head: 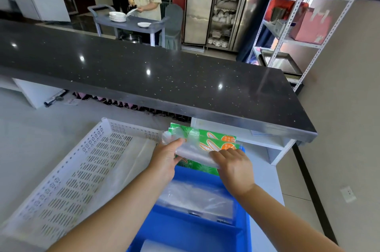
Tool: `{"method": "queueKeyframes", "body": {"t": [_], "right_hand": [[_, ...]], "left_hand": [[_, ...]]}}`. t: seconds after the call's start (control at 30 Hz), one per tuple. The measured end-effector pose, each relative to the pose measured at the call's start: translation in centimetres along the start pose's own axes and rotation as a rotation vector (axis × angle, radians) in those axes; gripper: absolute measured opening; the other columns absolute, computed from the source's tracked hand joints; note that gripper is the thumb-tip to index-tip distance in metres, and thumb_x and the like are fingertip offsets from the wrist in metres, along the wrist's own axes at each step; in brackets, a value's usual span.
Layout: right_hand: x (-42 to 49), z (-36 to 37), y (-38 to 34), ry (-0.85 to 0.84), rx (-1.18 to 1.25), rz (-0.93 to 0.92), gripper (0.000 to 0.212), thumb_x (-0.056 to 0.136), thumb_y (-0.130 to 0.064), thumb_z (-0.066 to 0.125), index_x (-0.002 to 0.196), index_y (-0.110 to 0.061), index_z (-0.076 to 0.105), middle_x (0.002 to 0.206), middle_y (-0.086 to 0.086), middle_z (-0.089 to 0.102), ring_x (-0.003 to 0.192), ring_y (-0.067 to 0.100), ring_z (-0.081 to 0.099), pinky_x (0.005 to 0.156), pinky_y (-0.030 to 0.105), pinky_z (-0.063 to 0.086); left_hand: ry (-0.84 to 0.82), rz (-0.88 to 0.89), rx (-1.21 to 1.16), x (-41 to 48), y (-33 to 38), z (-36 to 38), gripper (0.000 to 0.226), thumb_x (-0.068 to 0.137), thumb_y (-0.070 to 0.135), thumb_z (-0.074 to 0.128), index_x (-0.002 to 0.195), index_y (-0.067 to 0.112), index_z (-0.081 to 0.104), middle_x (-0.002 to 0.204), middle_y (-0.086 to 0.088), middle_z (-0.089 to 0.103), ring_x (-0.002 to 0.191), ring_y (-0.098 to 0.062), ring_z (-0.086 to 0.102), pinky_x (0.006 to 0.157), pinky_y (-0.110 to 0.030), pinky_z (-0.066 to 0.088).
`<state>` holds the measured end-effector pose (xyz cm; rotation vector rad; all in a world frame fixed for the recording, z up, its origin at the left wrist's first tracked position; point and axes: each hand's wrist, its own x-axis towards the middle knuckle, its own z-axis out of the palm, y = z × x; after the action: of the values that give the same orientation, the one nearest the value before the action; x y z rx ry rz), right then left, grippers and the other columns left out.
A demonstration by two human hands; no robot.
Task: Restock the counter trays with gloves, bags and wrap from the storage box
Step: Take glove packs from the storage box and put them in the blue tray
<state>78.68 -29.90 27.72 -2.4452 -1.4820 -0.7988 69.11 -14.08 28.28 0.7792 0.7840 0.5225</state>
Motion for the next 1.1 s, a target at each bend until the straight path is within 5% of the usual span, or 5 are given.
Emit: {"method": "queueKeyframes", "body": {"t": [0.27, 0.43, 0.63, 0.87, 1.1], "right_hand": [[0.3, 3.0, -0.3, -0.349, 0.005, 0.018, 0.038, 0.028, -0.001, 0.079, 0.058, -0.022, 0.068, 0.040, 0.003, 0.057, 0.039, 0.024, 0.054, 0.048, 0.020, 0.043], [0.4, 4.2, 0.5, -0.581, 0.168, 0.168, 0.024, 0.080, -0.020, 0.061, 0.103, -0.025, 0.066, 0.092, 0.011, 0.072, 0.085, 0.036, 0.064, 0.066, 0.033, 0.049], [2.0, 4.4, 0.9, -0.762, 0.278, 0.232, 0.023, 0.084, -0.023, 0.059, 0.106, -0.018, 0.062, 0.106, 0.012, 0.066, 0.094, 0.033, 0.062, 0.072, 0.034, 0.050], [2.2, 3.3, 2.6, -0.563, 0.337, 0.225, 0.039, 0.075, -0.035, 0.071, 0.112, -0.030, 0.058, 0.104, -0.005, 0.068, 0.092, 0.022, 0.062, 0.069, 0.026, 0.046], [1.6, 4.3, 3.3, -0.621, 0.281, 0.253, 0.021, 0.090, -0.029, 0.054, 0.109, -0.029, 0.062, 0.107, 0.002, 0.069, 0.092, 0.026, 0.063, 0.070, 0.029, 0.049]], "left_hand": [[-0.055, 0.102, 0.684, 2.9, -0.4, -2.5, 0.034, 0.080, 0.000, 0.060, 0.113, 0.006, 0.056, 0.106, -0.012, 0.057, 0.087, -0.023, 0.052, 0.065, -0.026, 0.039], [-0.240, 0.434, 1.218, 2.8, -0.2, -3.9, 0.056, 0.076, 0.014, 0.068, 0.128, 0.020, 0.048, 0.126, 0.000, 0.046, 0.112, -0.015, 0.047, 0.090, -0.024, 0.038], [-0.506, 0.601, 1.623, 3.6, -0.6, -3.9, 0.030, 0.085, 0.026, 0.060, 0.115, 0.028, 0.060, 0.116, 0.006, 0.062, 0.104, -0.015, 0.056, 0.081, -0.027, 0.044], [-0.469, 0.658, 1.837, 5.1, -0.2, -2.0, 0.016, 0.090, 0.016, 0.044, 0.076, 0.019, 0.052, 0.061, 0.004, 0.042, 0.067, -0.025, 0.048, 0.048, -0.028, 0.022], [-0.565, 0.597, 2.107, 6.3, 0.0, -0.4, 0.010, 0.088, 0.012, 0.048, 0.087, 0.013, 0.057, 0.072, -0.005, 0.052, 0.075, -0.027, 0.051, 0.051, -0.027, 0.027]]}}
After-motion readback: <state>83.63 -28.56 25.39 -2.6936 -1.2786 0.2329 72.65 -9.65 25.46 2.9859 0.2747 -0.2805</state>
